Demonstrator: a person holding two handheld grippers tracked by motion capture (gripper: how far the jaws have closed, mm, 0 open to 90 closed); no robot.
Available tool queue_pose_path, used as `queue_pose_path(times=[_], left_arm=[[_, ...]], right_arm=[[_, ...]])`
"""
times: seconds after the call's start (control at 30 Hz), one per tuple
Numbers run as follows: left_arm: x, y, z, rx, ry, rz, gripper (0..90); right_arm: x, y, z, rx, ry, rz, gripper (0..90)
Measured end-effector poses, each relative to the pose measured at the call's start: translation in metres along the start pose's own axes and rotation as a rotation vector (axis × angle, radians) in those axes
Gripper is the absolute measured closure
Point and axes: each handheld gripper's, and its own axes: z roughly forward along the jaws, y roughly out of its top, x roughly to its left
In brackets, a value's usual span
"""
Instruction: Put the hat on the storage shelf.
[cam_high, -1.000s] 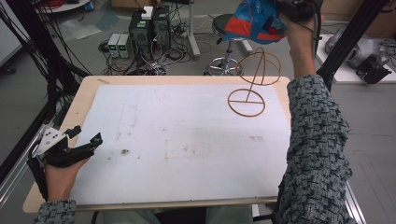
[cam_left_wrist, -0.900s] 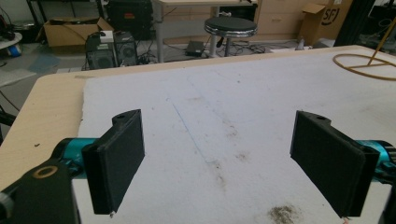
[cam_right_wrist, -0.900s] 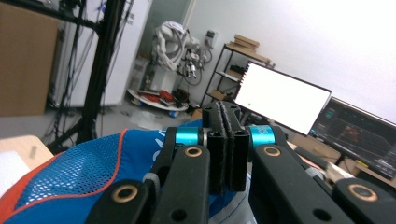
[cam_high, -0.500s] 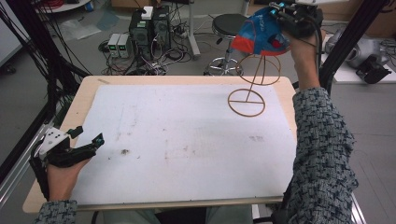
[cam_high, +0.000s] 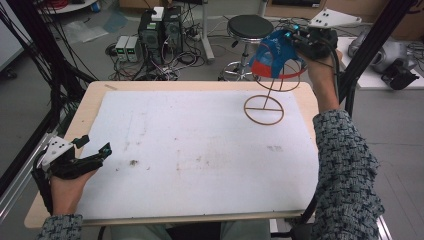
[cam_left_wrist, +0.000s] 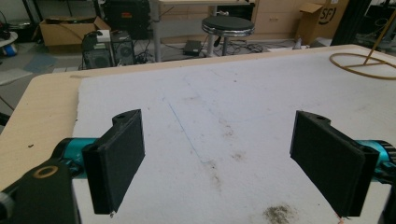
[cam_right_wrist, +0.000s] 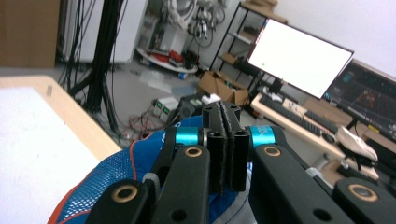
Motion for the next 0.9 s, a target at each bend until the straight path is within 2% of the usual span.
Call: queue_pose_path(times=[0.4, 0.63, 0.9], left_arm=[[-0.001, -0.001, 0.001, 0.001, -0.002, -0.003, 18.0], [-0.001, -0.001, 0.001, 0.005, -0.005, 0.0, 18.1], [-0.001, -0.001, 0.001, 0.006, -0.004, -0.001, 18.1]], right_arm=[[0.005, -0.033, 0.004, 0.092, 0.006, 0.049, 89.5], [0.006, -0.034, 0.004, 0.129, -0.003, 0.029, 89.5], [0.005, -0.037, 0.001, 0.148, -0.003, 0.045, 89.5]])
